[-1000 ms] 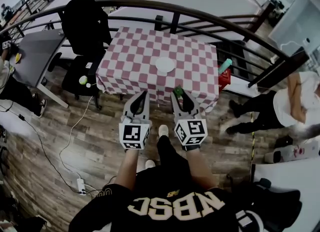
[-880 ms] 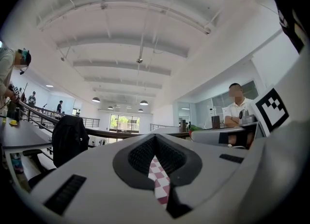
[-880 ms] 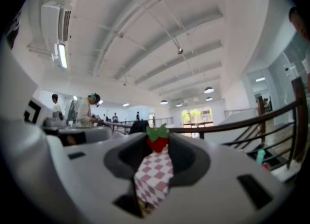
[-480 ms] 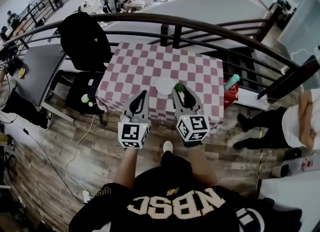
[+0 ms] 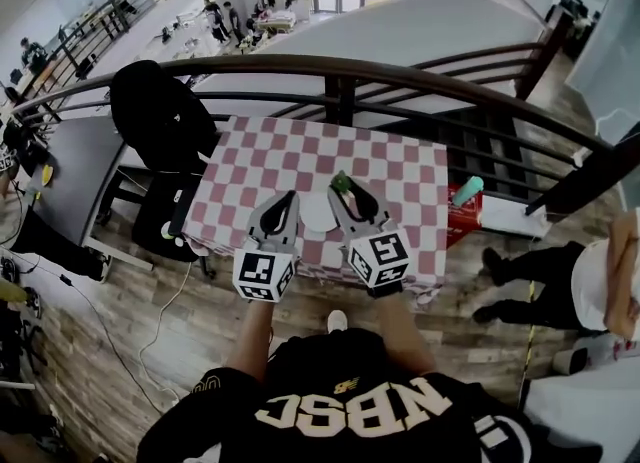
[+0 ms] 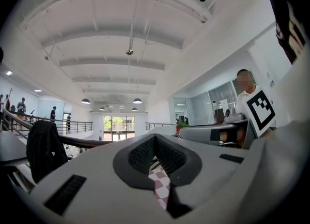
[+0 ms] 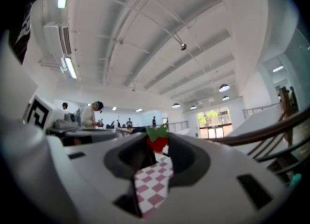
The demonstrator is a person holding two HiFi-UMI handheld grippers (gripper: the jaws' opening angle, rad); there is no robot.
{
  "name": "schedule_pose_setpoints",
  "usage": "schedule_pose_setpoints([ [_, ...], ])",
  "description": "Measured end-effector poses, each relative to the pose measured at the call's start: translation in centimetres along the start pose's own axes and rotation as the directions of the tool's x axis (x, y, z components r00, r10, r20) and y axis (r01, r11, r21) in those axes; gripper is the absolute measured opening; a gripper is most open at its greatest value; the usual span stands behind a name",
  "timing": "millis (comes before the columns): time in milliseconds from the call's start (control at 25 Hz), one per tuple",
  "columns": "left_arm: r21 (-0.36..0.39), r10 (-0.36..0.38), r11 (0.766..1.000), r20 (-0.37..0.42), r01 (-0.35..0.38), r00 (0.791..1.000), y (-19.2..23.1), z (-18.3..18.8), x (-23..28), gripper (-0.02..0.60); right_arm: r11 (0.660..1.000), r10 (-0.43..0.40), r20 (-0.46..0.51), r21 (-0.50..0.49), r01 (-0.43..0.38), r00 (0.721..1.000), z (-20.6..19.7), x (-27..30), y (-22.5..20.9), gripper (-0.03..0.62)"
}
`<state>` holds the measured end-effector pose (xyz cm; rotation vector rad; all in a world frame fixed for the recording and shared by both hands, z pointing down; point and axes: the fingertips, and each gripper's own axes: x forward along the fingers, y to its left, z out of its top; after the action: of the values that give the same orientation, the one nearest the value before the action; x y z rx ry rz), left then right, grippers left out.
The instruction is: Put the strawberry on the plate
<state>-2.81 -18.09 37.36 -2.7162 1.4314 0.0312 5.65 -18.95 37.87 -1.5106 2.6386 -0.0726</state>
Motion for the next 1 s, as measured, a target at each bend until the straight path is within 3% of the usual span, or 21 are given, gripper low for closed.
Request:
schedule_pose_setpoints([
  [160,-0.006,0.000,1.000,-0.061,0.000,0.998,0.3,-2.2,2.0,0.015,1.000,0.031,-0.043,0.000,-0.031,0.999,-2.1,1.3,-1.2,0.143],
  [320,-0.047,-0.005,0.999,-0.082,0.001,0.997,0.0,-4.1,3.5,0.014,0.996,0.017,-0.124,-0.084,-0.028,0.992,-4.3,1.8,-2.3,0.143],
  [480,-0.064,-0.021,0.998,-0.105,0.014,0.994,-0.7,-5.0,4.5,0.015,0.998,0.007,-0.174,-0.064,-0.019,0.985,-5.6,1.6,-4.0,0.143],
  [840,-0.090,-0.111,0.991,-0.105,0.102,0.988,3.6,-8.1,8.5,0.014,0.995,-0.103,-0.204,-0.033,0.098,0.973,-8.9,3.3,-8.9,0.143],
  [1000,-0.091,-0.123,0.990,-0.162,0.109,0.979,4.0,-10.4,9.9,0.014,0.994,-0.108,-0.265,-0.033,0.103,0.958,-10.9,2.7,-10.9,0.143],
])
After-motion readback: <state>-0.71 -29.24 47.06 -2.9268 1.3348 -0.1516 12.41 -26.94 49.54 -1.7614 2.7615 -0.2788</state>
